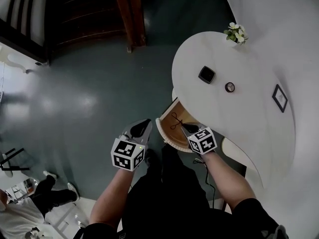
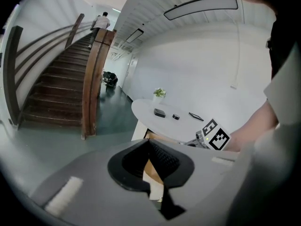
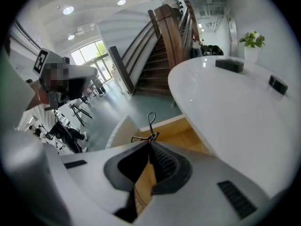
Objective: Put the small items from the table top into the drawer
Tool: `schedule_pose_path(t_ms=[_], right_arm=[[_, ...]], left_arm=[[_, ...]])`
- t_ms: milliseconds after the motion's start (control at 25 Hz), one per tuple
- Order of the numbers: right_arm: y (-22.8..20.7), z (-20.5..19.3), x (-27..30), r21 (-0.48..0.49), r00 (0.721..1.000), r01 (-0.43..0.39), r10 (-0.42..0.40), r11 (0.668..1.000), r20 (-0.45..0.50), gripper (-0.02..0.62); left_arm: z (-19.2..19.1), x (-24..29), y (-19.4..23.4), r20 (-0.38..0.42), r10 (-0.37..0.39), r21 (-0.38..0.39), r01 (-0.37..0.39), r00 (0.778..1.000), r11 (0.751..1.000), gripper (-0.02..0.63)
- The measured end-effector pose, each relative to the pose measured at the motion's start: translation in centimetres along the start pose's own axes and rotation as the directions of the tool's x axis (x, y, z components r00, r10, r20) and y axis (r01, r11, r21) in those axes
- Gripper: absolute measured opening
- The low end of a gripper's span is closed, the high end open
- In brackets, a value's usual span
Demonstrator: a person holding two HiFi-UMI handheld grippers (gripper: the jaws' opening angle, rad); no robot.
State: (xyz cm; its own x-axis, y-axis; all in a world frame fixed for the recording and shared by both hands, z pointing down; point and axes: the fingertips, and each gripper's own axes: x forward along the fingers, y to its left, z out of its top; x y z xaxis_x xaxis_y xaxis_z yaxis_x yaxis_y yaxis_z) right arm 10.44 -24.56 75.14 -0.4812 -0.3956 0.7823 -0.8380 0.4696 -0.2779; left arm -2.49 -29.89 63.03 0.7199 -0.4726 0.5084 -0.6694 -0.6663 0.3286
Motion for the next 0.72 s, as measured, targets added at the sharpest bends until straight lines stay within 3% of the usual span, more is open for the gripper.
schedule_pose_path(t_ms=[440,720], right_arm=[[-1.5,-4.6,4.9,-0.042,0.981,0.003,-0.011,0.999,-0.194,0.012],[-2.3,-6.2,7.1,-0.142,0.951,-0.003,-0.041,0.99,-0.306,0.012]], left_arm=[[-1.8,1.1,0.9,-0.034,-0.003,-0.018,0.002,0.999,1.0,0.012],[-2.4,1.1,1.7,-0.045,0.006,-0.031,-0.007,0.999,1.0,0.012]])
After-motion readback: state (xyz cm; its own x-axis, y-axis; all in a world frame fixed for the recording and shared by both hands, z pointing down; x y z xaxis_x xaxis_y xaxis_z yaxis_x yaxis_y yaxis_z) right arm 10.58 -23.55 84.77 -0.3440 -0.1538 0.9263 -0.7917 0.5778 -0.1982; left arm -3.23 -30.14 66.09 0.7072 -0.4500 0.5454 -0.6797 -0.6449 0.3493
